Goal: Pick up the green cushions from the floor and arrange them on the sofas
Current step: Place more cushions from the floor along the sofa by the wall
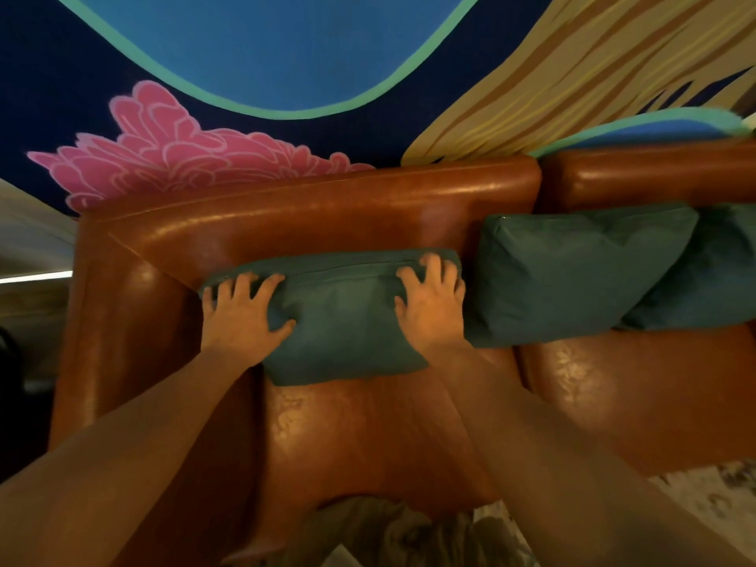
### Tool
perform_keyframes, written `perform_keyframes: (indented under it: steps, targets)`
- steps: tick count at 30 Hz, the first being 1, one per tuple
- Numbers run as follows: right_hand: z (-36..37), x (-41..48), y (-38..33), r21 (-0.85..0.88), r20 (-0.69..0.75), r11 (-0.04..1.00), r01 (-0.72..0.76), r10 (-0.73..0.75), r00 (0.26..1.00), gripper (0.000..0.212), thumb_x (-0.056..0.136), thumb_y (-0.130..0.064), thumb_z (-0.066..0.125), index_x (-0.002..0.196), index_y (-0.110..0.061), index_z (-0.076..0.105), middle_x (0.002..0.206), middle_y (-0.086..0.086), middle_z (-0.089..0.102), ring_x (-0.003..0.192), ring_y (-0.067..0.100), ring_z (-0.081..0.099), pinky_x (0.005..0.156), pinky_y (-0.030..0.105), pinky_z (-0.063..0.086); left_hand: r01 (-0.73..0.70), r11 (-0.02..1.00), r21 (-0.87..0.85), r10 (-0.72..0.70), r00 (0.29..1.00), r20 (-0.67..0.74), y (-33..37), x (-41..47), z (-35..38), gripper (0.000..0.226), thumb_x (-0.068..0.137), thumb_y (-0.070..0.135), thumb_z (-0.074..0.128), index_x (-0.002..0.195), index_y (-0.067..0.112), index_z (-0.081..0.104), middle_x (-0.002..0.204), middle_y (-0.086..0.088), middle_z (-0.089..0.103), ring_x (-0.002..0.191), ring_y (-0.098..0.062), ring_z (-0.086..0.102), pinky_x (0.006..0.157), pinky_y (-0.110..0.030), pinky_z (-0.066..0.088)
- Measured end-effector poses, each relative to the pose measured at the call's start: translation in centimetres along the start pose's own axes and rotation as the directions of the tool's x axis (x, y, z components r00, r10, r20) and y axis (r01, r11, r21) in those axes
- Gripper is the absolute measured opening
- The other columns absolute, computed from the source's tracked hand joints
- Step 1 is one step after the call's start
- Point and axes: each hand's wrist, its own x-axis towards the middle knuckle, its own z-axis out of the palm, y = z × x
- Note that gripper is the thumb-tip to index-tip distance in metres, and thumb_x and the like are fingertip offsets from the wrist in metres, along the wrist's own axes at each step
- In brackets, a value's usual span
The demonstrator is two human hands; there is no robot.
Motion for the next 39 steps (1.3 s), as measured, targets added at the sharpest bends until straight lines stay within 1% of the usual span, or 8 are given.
perform_keyframes:
  steps: [4, 7, 10, 13, 14, 21, 27, 39]
  targets:
    - [0.6, -0.3, 0.5, 0.067, 0.133, 0.998, -0.012, 0.003, 0.991, 0.067, 0.102, -0.032, 0.069, 0.164, -0.03, 0.043, 0.178, 0.009, 0.014, 0.164, 0.039, 0.008, 0.132, 0.063, 0.015, 0.034, 0.999, 0.003, -0.034, 0.999, 0.023, -0.4, -0.5, 0.0, 0.084, 0.088, 0.082, 0.051, 0.159, 0.042, 0.033, 0.149, -0.011, 0.043, 0.139, -0.039, 0.042, 0.119, -0.066, 0.027]
    - [0.4, 0.3, 1.3, 0.224, -0.075, 0.96, -0.171, 0.192, 0.979, 0.083, 0.092, -0.034, 0.079, 0.165, -0.027, 0.042, 0.176, 0.018, 0.018, 0.158, 0.048, 0.022, 0.129, 0.061, 0.023, 0.245, 0.934, -0.26, -0.296, 0.938, -0.179, -0.1, -0.2, -0.6, 0.079, 0.089, 0.073, 0.063, 0.154, 0.031, 0.046, 0.144, -0.024, 0.043, 0.131, -0.05, 0.043, 0.11, -0.065, 0.035]
    - [0.0, 1.9, 2.7, 0.579, 0.136, 0.662, -0.476, 0.498, 0.857, 0.097, 0.095, -0.037, 0.081, 0.171, -0.015, 0.024, 0.168, 0.023, 0.034, 0.15, 0.046, 0.04, 0.123, 0.05, 0.035, 0.518, 0.559, -0.647, -0.62, 0.78, 0.089, -1.5, 0.9, -0.4, 0.098, 0.087, 0.061, 0.076, 0.163, 0.019, 0.029, 0.155, -0.027, 0.038, 0.138, -0.051, 0.041, 0.114, -0.059, 0.038]
    - [-0.2, 2.6, 3.1, 0.658, 0.485, 0.349, -0.667, 0.481, 0.73, 0.08, 0.1, -0.051, 0.072, 0.163, -0.017, 0.037, 0.156, 0.014, 0.055, 0.137, 0.04, 0.058, 0.114, 0.055, 0.052, 0.596, -0.05, -0.801, -0.596, 0.626, 0.503, -3.0, 1.7, 0.4, 0.103, 0.078, 0.057, 0.084, 0.16, 0.028, 0.03, 0.144, -0.005, 0.056, 0.126, -0.032, 0.059, 0.101, -0.052, 0.053]
    - [-0.1, 2.6, 3.1, 0.642, 0.504, 0.355, -0.679, 0.471, 0.723, 0.07, 0.102, -0.053, 0.068, 0.156, -0.016, 0.045, 0.15, 0.012, 0.06, 0.131, 0.039, 0.062, 0.107, 0.058, 0.057, 0.586, -0.115, -0.802, -0.574, 0.62, 0.535, -3.4, 1.9, 0.9, 0.092, 0.076, 0.057, 0.085, 0.152, 0.027, 0.041, 0.138, -0.001, 0.061, 0.122, -0.029, 0.064, 0.094, -0.051, 0.056]
    - [1.2, 3.0, 4.2, 0.572, 0.343, 0.541, -0.617, 0.525, 0.779, 0.065, 0.103, -0.063, 0.059, 0.14, -0.009, 0.062, 0.129, 0.015, 0.07, 0.111, 0.044, 0.073, 0.093, 0.057, 0.063, 0.593, 0.233, -0.771, -0.616, 0.703, 0.354, -3.3, 2.4, 0.9, 0.082, 0.085, 0.064, 0.077, 0.14, 0.01, 0.049, 0.134, -0.016, 0.062, 0.117, -0.039, 0.064, 0.093, -0.058, 0.059]
    - [-0.6, 2.4, 2.7, 0.559, 0.269, 0.634, -0.534, 0.47, 0.841, 0.072, 0.106, -0.044, 0.065, 0.164, -0.012, 0.037, 0.158, 0.02, 0.041, 0.143, 0.044, 0.047, 0.121, 0.049, 0.04, 0.614, 0.408, -0.675, -0.605, 0.736, 0.305, -1.6, 2.3, -0.4, 0.099, 0.091, 0.061, 0.071, 0.166, 0.022, 0.019, 0.159, -0.025, 0.033, 0.14, -0.05, 0.043, 0.114, -0.054, 0.043]
    - [-4.7, -0.8, -0.5, 0.315, 0.265, 0.93, -0.191, 0.106, 0.958, 0.071, 0.104, -0.028, 0.065, 0.168, -0.026, 0.034, 0.166, 0.016, 0.03, 0.147, 0.042, 0.037, 0.119, 0.049, 0.038, 0.27, 0.858, -0.437, -0.289, 0.957, 0.024, 4.2, -3.7, -4.7, 0.075, 0.091, 0.054, 0.072, 0.157, 0.033, 0.043, 0.152, -0.019, 0.036, 0.134, -0.045, 0.04, 0.108, -0.061, 0.044]
